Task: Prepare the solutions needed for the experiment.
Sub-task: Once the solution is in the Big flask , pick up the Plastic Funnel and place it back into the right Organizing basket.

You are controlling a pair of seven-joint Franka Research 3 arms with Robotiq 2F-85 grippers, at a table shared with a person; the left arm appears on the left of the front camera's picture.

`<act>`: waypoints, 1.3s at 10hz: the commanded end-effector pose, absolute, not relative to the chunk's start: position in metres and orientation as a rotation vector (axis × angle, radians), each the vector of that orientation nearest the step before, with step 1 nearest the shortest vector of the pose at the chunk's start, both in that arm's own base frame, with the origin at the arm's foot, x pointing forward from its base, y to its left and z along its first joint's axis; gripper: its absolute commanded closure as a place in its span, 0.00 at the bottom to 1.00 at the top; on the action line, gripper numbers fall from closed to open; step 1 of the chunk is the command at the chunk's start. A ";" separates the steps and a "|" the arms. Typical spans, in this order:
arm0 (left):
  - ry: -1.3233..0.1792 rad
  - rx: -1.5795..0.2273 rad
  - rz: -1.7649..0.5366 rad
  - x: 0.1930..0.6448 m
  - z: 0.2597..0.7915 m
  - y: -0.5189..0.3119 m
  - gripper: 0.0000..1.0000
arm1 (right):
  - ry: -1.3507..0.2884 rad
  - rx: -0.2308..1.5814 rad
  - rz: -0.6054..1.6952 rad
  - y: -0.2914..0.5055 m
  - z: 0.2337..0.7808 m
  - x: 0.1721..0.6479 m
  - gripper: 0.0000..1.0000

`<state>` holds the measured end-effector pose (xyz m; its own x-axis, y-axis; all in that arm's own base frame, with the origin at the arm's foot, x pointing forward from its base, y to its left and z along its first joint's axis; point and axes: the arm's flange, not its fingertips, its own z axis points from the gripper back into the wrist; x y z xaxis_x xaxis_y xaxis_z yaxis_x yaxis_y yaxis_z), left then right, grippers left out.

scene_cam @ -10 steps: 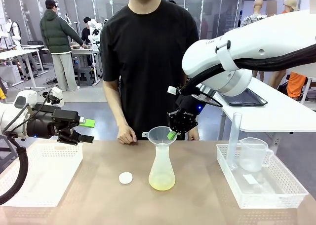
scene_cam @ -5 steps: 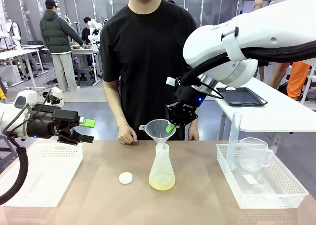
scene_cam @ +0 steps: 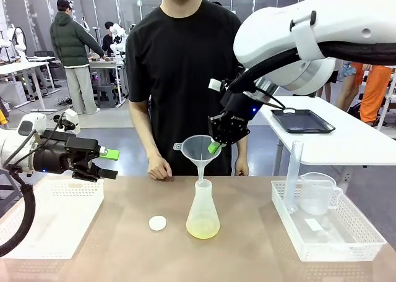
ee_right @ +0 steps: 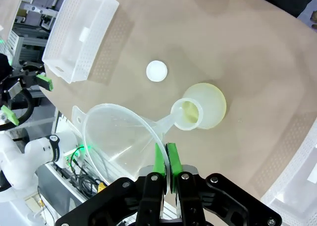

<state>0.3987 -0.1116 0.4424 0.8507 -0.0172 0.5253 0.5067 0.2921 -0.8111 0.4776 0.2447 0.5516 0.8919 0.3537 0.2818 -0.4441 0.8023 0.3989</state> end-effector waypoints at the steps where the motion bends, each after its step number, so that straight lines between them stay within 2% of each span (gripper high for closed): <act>1: -0.468 -1.264 -0.350 0.399 0.445 -0.114 0.00 | -0.216 0.424 0.416 0.249 0.560 0.468 1.00; 5: -0.468 -1.264 -0.350 0.399 0.445 -0.114 0.00 | -0.238 0.415 0.431 0.236 0.581 0.465 1.00; 13: -0.468 -1.264 -0.350 0.399 0.445 -0.114 0.00 | -0.260 0.459 0.080 0.068 0.584 0.412 1.00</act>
<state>0.3987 -0.1114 0.4424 0.8507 -0.0169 0.5254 0.5066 0.2926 -0.8110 0.4242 0.0711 0.5833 0.9575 0.0796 0.2773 -0.1906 0.8960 0.4010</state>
